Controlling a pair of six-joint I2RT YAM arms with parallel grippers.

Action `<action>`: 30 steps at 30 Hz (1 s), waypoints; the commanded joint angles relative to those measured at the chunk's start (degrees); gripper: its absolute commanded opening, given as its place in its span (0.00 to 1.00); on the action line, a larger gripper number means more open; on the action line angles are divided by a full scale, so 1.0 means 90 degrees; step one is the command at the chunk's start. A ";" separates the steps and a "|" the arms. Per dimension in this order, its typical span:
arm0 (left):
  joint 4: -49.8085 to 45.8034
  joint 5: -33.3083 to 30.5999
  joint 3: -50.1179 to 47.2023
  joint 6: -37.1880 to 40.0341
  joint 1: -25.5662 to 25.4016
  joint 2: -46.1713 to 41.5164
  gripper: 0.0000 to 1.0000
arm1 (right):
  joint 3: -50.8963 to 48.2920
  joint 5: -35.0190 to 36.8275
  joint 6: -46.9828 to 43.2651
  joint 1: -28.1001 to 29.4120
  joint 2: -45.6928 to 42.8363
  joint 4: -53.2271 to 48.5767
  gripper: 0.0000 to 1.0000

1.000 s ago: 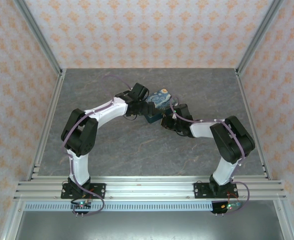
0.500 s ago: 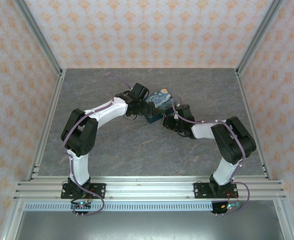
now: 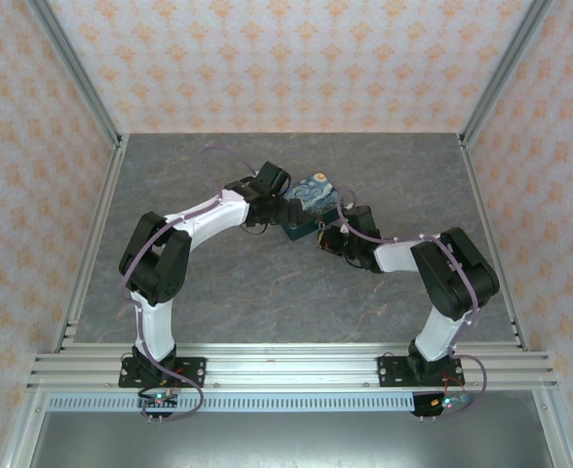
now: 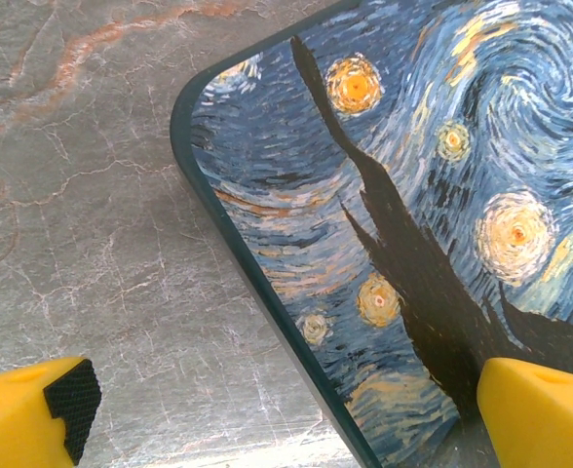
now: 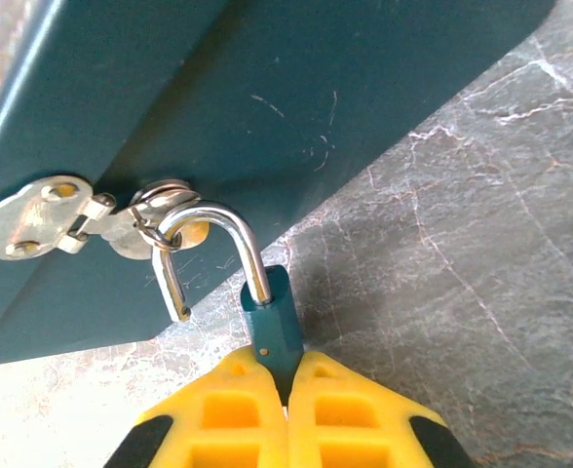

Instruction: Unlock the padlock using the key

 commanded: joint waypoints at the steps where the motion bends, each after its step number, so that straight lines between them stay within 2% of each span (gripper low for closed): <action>1: -0.0288 -0.0303 -0.0080 0.0097 -0.0038 0.0128 1.00 | -0.0174 0.0118 0.0191 -0.0125 0.0015 0.0154 0.00; 19: -0.0180 -0.0225 -0.0201 0.0097 -0.0055 0.0164 1.00 | -0.0445 -0.0032 0.2198 -0.0128 0.0240 0.2072 0.00; 30: -0.0149 -0.0211 -0.0275 0.0097 -0.0059 0.0184 1.00 | -0.0391 0.0173 0.2810 -0.0130 0.0446 0.2558 0.00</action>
